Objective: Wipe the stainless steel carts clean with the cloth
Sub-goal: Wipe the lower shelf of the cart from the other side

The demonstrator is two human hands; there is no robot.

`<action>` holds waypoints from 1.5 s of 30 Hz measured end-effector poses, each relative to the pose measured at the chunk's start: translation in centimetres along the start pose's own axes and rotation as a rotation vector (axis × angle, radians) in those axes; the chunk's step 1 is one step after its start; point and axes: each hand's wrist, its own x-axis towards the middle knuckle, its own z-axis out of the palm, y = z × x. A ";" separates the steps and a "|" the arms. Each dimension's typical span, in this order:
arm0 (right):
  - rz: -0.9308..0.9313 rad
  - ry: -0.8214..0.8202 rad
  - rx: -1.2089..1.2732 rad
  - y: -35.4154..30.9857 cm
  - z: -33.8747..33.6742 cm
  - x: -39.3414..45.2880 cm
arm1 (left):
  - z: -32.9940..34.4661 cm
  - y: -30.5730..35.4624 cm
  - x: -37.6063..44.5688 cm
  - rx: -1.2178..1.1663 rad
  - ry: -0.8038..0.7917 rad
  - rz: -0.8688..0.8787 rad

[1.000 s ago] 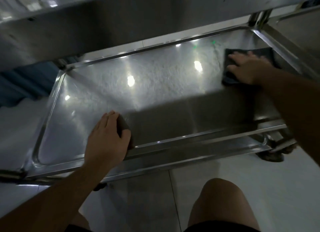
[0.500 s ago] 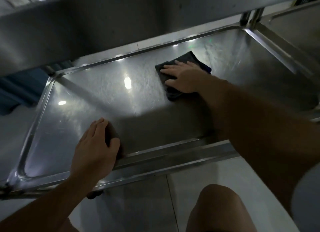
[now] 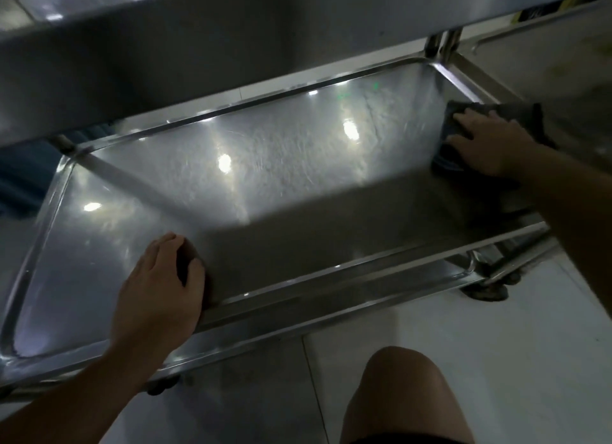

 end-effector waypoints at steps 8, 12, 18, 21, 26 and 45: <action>-0.052 -0.085 -0.077 -3.1 2.4 -14.6 | 0.6 -0.3 0.2 0.045 -0.062 -0.033; -0.379 -0.080 -0.016 -14.2 5.0 -19.6 | 0.7 -0.4 0.1 0.053 -0.037 -0.026; -0.387 -0.034 0.018 -12.9 4.9 -19.5 | 1.1 -0.9 0.1 0.025 0.000 -0.003; -0.031 0.106 0.047 -5.9 2.7 -17.2 | 1.4 -1.1 0.2 0.030 0.027 0.013; 0.272 0.133 -0.002 -1.4 0.7 -15.3 | 1.8 -1.8 0.6 0.056 0.014 0.033; -0.370 0.116 0.060 -16.5 7.5 -22.0 | 1.7 -1.6 0.3 0.060 0.014 0.020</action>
